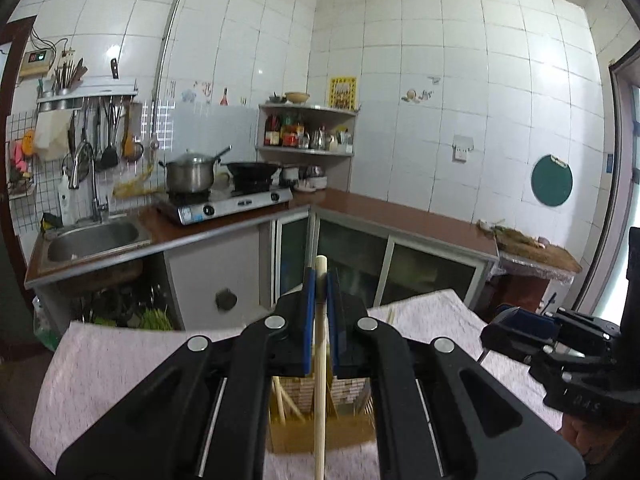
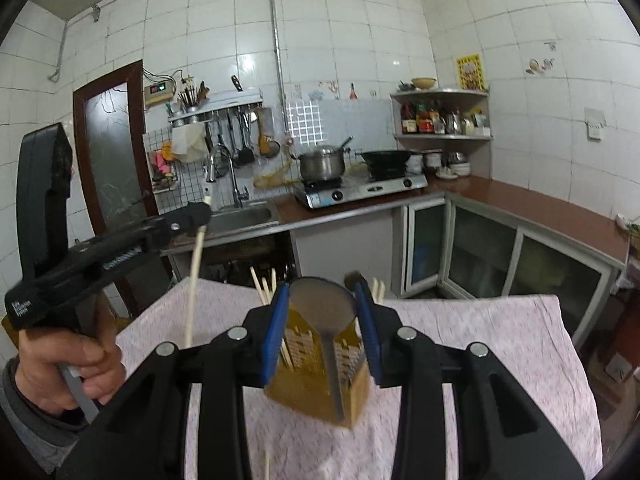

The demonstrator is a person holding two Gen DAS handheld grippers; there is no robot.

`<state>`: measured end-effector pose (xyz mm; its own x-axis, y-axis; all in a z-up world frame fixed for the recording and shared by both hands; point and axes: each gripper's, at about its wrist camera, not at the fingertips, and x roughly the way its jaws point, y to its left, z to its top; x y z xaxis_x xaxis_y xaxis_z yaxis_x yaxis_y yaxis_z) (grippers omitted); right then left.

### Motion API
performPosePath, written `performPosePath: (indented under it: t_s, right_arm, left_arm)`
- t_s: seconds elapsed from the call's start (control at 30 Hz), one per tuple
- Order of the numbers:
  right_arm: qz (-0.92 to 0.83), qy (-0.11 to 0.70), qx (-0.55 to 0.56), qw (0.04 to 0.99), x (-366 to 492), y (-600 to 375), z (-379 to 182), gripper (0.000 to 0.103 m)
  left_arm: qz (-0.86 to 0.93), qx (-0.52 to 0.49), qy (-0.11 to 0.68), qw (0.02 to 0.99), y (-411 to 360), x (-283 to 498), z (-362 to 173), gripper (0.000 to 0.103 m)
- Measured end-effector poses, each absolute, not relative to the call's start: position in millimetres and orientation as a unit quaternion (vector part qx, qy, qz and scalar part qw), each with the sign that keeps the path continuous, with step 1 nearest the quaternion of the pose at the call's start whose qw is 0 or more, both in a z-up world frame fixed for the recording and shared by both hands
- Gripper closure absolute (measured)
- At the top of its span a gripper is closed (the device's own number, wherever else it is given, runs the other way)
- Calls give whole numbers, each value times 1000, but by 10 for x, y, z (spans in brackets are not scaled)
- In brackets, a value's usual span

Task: Organize utensils
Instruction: 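Carry the left tool's chopstick above the holder while the right tool carries the spoon there, then open the left tool to drop the chopstick in while the right tool releases the spoon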

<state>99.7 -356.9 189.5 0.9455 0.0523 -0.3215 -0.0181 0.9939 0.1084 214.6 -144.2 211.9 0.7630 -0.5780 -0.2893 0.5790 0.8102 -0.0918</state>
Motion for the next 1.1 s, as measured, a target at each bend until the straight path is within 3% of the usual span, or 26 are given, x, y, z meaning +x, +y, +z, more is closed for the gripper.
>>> performPosePath:
  t_s: [0.4,1.1]
  right_arm:
    - [21,153,63,986,1594,-3619,1963,69]
    - [19,198,75,977,2121,-3708,1419,69]
  left_arm:
    - [-295,-31,88,951,-1619,2721,2262,99]
    - [-288,-30,147,946,-1785,3286,1476,99]
